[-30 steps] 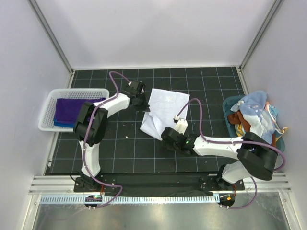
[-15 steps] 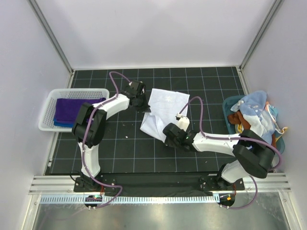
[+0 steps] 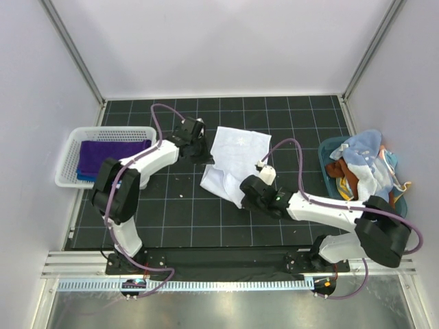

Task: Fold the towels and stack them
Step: Flatten out the crumpled towel

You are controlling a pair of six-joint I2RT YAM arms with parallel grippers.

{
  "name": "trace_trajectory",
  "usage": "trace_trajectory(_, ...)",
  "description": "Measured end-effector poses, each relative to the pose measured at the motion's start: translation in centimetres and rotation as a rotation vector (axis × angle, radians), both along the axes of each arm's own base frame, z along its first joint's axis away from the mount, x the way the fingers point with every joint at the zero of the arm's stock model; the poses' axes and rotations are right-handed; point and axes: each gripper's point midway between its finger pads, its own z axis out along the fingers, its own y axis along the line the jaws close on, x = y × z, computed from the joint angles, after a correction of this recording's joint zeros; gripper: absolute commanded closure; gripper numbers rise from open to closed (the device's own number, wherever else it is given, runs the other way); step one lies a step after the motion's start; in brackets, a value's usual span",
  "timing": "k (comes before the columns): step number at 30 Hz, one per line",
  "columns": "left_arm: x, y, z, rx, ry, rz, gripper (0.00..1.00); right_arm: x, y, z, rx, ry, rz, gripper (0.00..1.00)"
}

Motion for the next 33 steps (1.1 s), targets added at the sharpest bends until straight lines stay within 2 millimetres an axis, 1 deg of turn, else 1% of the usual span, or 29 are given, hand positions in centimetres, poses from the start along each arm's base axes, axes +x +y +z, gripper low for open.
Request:
trace_trajectory(2, -0.9, 0.3, 0.9, -0.005, -0.011, -0.005, 1.00, -0.4, -0.1, 0.8, 0.024, -0.008, 0.014, 0.91)
trace_trajectory(4, -1.6, 0.6, 1.8, -0.011, -0.024, -0.009, 1.00, -0.9, -0.3, 1.2, 0.039, -0.006, 0.029, 0.92)
trace_trajectory(7, -3.3, 1.0, 2.6, -0.018, -0.033, -0.019, 1.00, -2.0, -1.1, 0.9, 0.040, 0.016, 0.045, 0.92)
trace_trajectory(9, -4.7, 1.3, 2.7, -0.017, -0.032, -0.029, 1.00, -2.7, -1.6, 0.6, 0.040, 0.033, 0.055, 0.92)
trace_trajectory(11, -6.7, 1.8, 2.6, -0.011, -0.018, -0.042, 1.00, -3.5, -2.1, 0.3, 0.041, 0.051, 0.066, 0.92)
trace_trajectory(15, -10.5, 2.8, 1.8, 0.001, 0.008, -0.064, 1.00, -4.9, -2.7, -0.2, 0.048, 0.090, 0.090, 0.93)
trace_trajectory(19, -14.8, 4.2, 0.0, 0.016, 0.059, -0.065, 1.00, -6.3, -2.9, -0.7, 0.044, 0.135, 0.121, 0.94)
trace_trajectory(22, -17.3, 5.5, -1.3, 0.028, 0.096, -0.055, 1.00, -7.6, -3.2, -1.3, 0.036, 0.168, 0.154, 0.94)
trace_trajectory(26, -19.2, 7.1, -2.1, 0.036, 0.115, -0.029, 1.00, -9.7, -3.7, -2.4, 0.017, 0.223, 0.198, 0.95)
trace_trajectory(29, -20.2, 7.6, -2.2, 0.026, 0.117, -0.021, 1.00, -11.3, -3.9, -3.3, 0.001, 0.262, 0.236, 0.95)
trace_trajectory(33, -21.7, 8.3, -3.2, 0.026, 0.140, -0.015, 1.00, -13.0, -3.9, -3.6, -0.016, 0.293, 0.278, 0.96)
